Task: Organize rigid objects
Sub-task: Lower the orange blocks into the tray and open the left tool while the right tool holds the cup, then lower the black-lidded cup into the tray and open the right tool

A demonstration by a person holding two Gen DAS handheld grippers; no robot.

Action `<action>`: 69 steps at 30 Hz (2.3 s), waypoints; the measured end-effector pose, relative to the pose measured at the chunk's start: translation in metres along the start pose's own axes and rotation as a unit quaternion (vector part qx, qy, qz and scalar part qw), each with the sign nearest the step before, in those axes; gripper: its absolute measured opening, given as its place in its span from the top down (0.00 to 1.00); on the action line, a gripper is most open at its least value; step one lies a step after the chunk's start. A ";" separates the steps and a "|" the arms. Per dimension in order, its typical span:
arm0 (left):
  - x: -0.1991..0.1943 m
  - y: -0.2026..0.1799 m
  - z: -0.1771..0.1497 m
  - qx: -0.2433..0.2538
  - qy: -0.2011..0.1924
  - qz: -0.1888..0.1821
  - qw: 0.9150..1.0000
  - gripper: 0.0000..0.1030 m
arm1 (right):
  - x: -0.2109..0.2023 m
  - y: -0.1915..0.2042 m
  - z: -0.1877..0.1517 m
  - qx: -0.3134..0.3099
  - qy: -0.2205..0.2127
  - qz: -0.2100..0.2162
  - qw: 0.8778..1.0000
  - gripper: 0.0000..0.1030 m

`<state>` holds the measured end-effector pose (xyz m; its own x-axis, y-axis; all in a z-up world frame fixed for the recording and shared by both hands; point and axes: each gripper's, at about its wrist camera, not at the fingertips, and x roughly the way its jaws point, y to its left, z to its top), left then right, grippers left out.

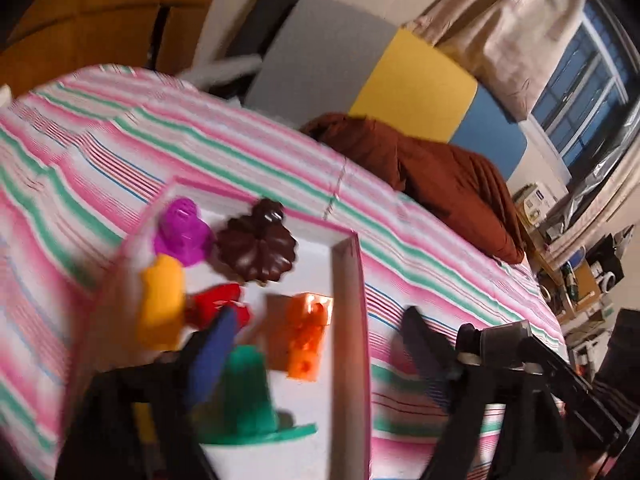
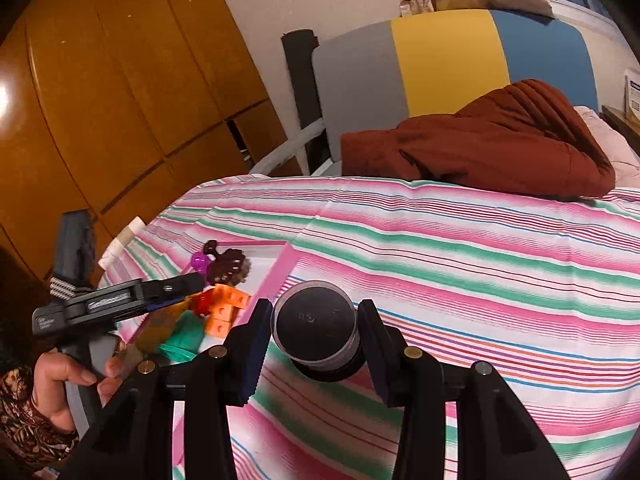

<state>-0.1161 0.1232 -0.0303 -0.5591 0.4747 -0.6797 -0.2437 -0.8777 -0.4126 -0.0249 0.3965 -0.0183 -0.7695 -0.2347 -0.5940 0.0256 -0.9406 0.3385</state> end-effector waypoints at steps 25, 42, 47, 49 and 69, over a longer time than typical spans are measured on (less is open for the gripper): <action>-0.107 0.052 -0.052 0.060 -0.061 0.267 0.960 0.00 | 0.020 0.140 -0.043 -0.132 0.093 0.153 0.975 0.58; -0.121 0.055 -0.069 0.053 -0.042 0.301 0.951 0.00 | 0.057 0.155 -0.055 -0.178 0.152 0.094 0.968 0.57; -0.125 0.055 -0.072 0.055 -0.046 0.312 0.948 0.00 | 0.043 0.152 -0.048 -0.176 0.114 0.102 0.972 0.56; -0.125 0.055 -0.074 0.056 -0.048 0.313 0.947 0.00 | 0.034 0.145 -0.041 -0.158 0.089 0.107 0.978 0.55; -0.127 0.037 -0.081 0.058 -0.030 0.323 0.944 0.00 | 0.011 0.168 -0.032 -0.148 0.022 -0.065 0.987 0.49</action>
<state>0.0100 0.0355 -0.0086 -0.6636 -0.1640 -0.7298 0.0800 -0.9856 0.1488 -0.0087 0.2279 0.0087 -0.7501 -0.1116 -0.6518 0.1191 -0.9923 0.0328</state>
